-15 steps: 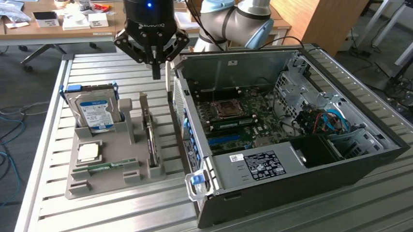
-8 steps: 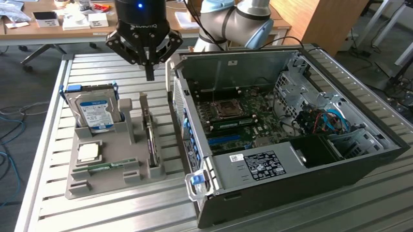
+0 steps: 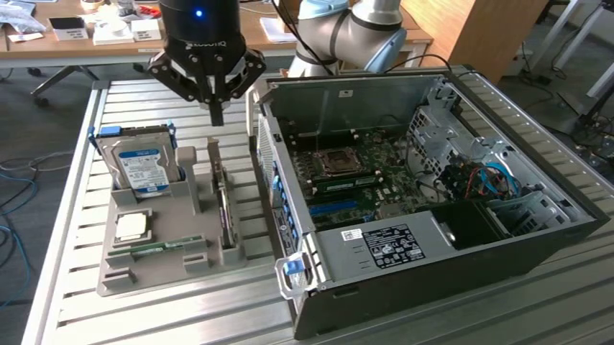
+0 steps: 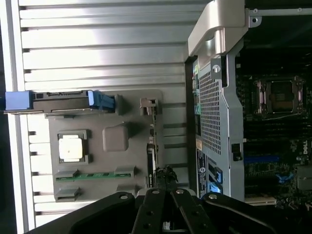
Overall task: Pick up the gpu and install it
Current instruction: 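Reach for the gpu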
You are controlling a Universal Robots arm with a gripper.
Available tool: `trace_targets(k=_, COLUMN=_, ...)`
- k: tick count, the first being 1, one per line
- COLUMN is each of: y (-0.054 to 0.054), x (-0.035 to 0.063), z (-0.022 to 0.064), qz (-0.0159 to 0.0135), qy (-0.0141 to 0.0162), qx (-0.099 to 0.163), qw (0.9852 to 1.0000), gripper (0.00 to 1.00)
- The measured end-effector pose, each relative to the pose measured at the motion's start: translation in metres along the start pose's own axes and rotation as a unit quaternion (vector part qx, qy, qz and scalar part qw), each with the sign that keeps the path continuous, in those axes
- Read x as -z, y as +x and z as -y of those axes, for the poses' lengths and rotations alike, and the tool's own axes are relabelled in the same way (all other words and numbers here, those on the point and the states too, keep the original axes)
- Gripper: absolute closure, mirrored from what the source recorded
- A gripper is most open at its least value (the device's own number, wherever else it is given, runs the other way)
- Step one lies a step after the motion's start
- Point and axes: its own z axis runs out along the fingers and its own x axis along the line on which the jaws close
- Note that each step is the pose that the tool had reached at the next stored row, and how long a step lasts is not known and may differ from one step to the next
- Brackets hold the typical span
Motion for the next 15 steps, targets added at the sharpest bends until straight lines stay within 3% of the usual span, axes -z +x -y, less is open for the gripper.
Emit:
trace_targets(k=8, y=0.0, x=0.0006, z=0.0187, qz=0.0, qy=0.0, qx=0.0, qw=1.0, gripper=0.89)
trace_targets(k=15, y=0.007, x=0.0008, z=0.0251, qz=0.0, qy=0.0, qx=0.0, qw=1.0, gripper=0.89)
